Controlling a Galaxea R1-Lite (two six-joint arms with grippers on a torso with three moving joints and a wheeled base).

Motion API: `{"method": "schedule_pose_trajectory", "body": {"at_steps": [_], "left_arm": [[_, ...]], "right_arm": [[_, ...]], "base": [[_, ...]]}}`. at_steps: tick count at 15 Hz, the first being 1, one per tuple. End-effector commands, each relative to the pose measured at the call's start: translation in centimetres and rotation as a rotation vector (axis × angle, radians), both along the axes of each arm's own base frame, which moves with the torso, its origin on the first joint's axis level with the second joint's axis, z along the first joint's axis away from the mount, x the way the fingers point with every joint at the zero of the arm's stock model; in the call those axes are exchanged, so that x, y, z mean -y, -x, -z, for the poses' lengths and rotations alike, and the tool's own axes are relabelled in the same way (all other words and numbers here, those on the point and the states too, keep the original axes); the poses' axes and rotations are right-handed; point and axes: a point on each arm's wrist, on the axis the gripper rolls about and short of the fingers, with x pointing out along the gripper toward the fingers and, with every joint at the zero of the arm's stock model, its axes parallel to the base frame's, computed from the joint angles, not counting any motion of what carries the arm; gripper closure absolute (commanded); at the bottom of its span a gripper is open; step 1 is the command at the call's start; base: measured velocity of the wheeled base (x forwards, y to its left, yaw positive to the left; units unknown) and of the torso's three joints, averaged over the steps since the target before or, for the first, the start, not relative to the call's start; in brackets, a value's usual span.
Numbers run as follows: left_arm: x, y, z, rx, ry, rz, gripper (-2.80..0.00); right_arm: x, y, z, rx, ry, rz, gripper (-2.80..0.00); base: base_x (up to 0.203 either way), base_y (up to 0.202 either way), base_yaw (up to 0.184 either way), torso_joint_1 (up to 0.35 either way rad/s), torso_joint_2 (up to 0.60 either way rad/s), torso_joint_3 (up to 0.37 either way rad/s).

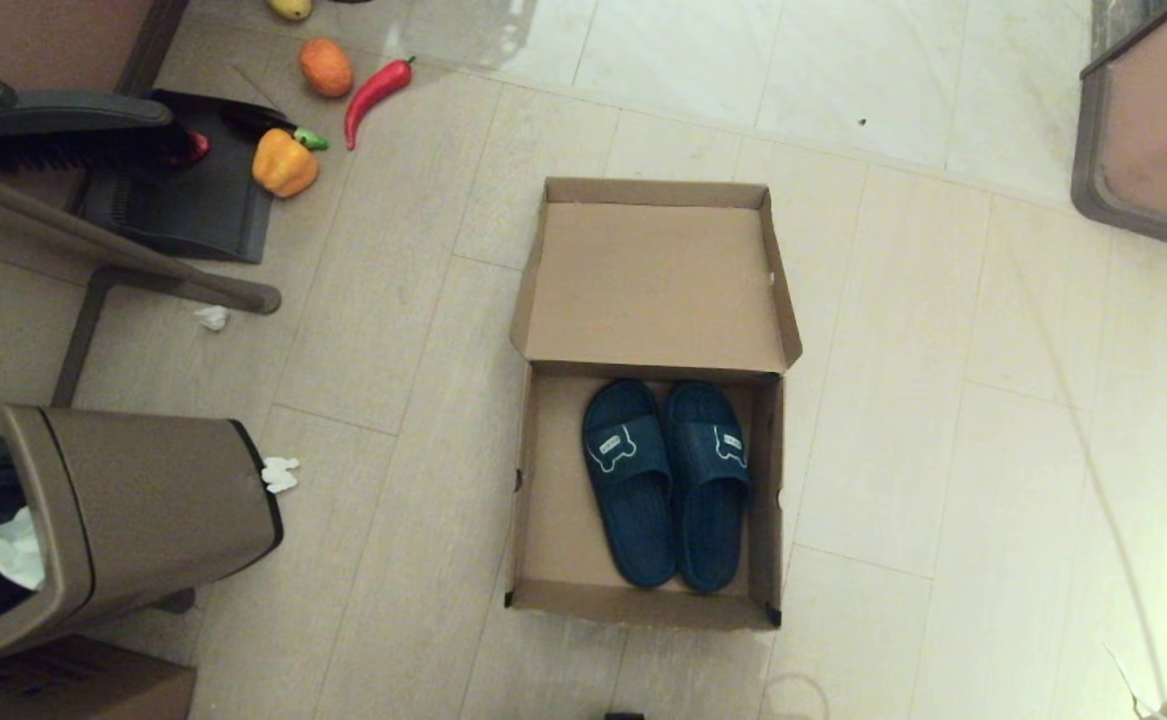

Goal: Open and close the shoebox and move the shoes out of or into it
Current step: Put the shoes into the shoe box

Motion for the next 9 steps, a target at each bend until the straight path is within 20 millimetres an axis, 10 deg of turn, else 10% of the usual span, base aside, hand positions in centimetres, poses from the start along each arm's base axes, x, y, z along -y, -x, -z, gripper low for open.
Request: {"method": "schedule_pose_trajectory", "body": {"at_steps": [1,9], "left_arm": [[0.0,-0.1,0.4,-0.017,0.002,-0.001,0.00],[0.0,-0.1,0.4,-0.016,0.010,0.001,0.00]], "right_arm": [[0.0,0.0,0.0,-0.003,0.002,0.000,0.00],[0.0,0.3,-1.3,0.034,0.052,0.000,0.00]], "base": [[0.000,0.000,0.000,0.000,0.00,0.000],[0.000,0.000,0.000,0.000,0.00,0.000]]}}
